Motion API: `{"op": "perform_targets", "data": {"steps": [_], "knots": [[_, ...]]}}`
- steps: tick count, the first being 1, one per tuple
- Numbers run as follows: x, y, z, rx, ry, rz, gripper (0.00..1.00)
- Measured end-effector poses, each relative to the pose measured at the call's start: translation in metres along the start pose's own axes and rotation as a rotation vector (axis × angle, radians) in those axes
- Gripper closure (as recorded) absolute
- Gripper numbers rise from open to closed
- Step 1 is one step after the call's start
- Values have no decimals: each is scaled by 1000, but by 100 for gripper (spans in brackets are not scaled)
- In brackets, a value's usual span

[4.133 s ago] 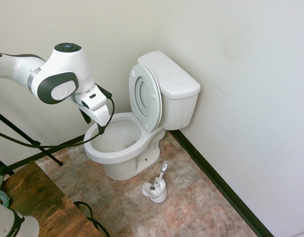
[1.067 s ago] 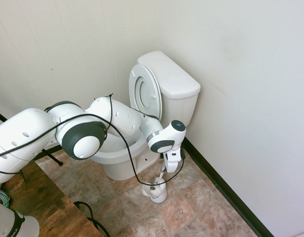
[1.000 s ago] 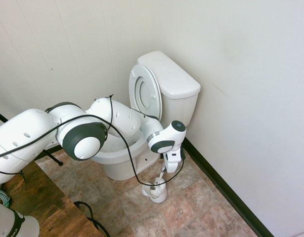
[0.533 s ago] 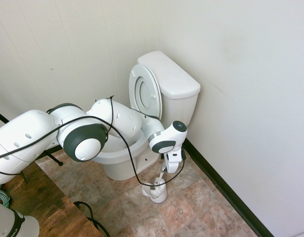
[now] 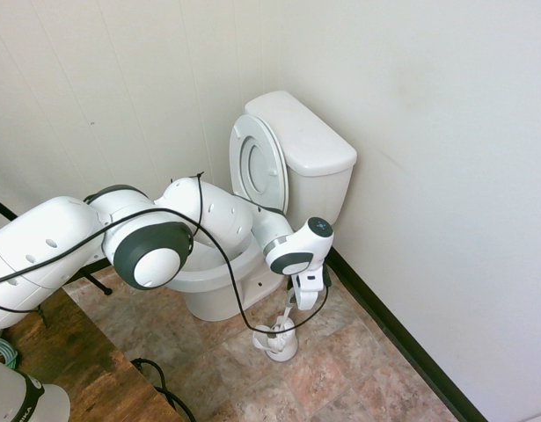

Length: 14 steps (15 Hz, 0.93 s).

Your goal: Clean the toilet

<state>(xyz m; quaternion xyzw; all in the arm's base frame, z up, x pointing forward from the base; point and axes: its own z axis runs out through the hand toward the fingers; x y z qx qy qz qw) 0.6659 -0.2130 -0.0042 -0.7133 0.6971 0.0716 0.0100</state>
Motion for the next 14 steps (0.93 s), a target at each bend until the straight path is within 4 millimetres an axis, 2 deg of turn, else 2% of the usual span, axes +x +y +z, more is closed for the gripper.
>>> {"op": "perform_targets", "data": {"steps": [8, 11, 14], "knots": [[7, 5, 2, 21, 16, 12, 100], [9, 21, 6, 57, 26, 16, 100], [6, 46, 10, 98, 40, 9, 100]]}}
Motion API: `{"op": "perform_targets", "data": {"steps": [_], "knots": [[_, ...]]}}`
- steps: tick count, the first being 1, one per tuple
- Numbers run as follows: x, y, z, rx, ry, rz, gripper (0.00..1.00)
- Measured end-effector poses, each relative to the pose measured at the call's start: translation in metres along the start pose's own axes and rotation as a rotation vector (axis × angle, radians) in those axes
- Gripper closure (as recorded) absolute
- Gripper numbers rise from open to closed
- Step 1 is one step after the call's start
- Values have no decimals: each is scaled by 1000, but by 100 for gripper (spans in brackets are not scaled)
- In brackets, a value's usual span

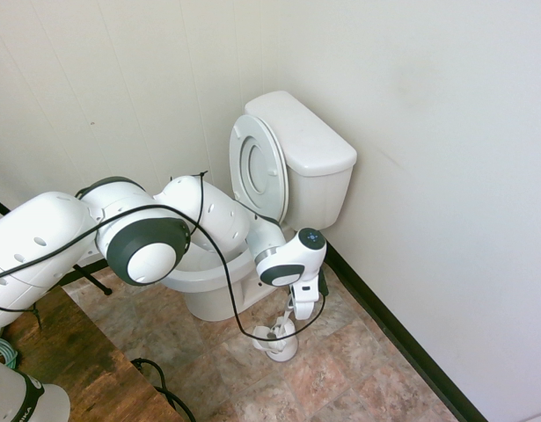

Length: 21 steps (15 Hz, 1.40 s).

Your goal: Clean the toilet

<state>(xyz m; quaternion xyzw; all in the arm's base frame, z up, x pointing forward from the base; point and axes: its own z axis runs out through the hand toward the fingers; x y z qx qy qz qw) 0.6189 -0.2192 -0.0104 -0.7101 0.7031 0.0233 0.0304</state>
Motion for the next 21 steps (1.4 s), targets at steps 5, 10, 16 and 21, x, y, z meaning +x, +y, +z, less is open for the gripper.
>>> {"op": "perform_targets", "data": {"steps": [5, 10, 16, 21], "knots": [[-7, 50, -2, 45, 11, -4, 100], [-25, 78, -40, 48, 32, -9, 100], [-39, 111, -150, 50, 51, -51, 100], [-48, 126, -257, 32, 74, -67, 100]]}}
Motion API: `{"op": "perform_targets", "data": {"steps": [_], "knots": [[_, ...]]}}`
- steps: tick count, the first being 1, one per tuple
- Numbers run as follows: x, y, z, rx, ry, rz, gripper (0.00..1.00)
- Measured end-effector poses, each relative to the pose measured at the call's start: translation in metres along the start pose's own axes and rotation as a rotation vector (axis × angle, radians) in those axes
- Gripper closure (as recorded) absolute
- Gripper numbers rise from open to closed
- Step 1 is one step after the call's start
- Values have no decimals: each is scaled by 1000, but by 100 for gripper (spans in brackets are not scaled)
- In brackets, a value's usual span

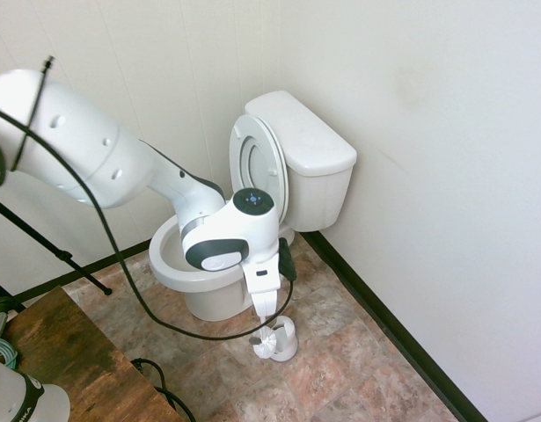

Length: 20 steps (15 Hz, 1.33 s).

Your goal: Clean the toilet

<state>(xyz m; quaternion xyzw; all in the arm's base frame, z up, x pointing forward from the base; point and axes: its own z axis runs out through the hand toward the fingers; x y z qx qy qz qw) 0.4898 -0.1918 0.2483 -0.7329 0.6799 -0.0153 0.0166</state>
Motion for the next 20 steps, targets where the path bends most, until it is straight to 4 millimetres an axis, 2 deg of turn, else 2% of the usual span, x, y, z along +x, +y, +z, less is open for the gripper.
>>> {"op": "perform_targets", "data": {"steps": [1, 2, 5, 6, 8, 11, 16, 18, 20], "knots": [[-3, -2, -21, -10, -1, -8, 100], [-10, -4, -49, -17, -6, -19, 100], [-17, -10, -54, -9, -14, -31, 100], [-23, -12, -62, 6, -12, -34, 100], [-46, -18, -90, 47, -5, -46, 100], [-107, -29, -129, 85, 6, -73, 100], [-227, -54, -172, 149, 22, -125, 100], [-273, -62, -187, 164, 26, -151, 100], [-309, -69, -188, 165, 25, -173, 100]]}}
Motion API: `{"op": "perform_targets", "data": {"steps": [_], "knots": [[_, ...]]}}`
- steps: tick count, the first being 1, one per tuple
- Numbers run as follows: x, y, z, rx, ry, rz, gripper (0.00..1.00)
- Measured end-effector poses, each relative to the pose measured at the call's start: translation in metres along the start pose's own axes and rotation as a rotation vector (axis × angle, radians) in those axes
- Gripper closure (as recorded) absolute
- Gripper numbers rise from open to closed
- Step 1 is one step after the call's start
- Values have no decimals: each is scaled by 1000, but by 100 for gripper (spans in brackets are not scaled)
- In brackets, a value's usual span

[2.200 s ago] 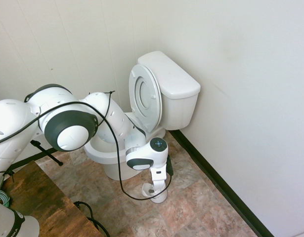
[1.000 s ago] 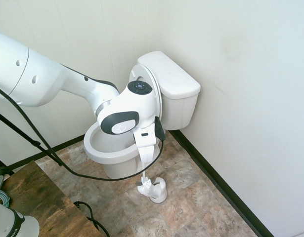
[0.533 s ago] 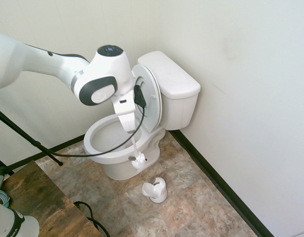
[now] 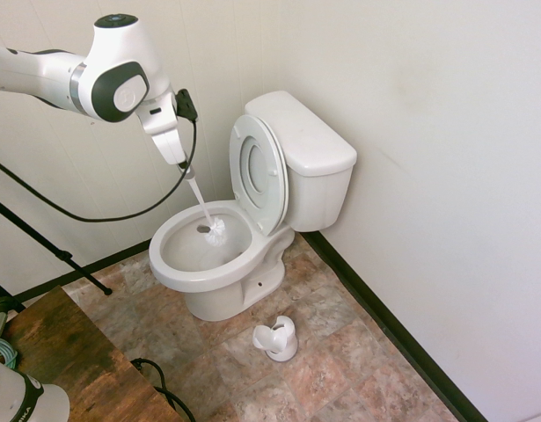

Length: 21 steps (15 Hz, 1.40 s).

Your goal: Clean the toilet

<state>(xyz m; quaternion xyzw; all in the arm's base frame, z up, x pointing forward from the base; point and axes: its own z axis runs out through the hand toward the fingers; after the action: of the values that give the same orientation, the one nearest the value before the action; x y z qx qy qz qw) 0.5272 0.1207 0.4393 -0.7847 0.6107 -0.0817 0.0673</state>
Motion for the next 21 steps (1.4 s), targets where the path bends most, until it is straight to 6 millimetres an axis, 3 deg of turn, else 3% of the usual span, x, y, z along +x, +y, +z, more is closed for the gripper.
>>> {"op": "perform_targets", "data": {"steps": [2, 4, 11, 15, 21], "knots": [[-26, -15, 20, -13, -5, -15, 100], [-37, -33, 50, -19, -19, -17, 100], [-48, -84, 143, -42, -43, 8, 100], [-50, -95, 156, -40, -31, 36, 100], [-46, -125, 230, -33, -25, 128, 100]]}}
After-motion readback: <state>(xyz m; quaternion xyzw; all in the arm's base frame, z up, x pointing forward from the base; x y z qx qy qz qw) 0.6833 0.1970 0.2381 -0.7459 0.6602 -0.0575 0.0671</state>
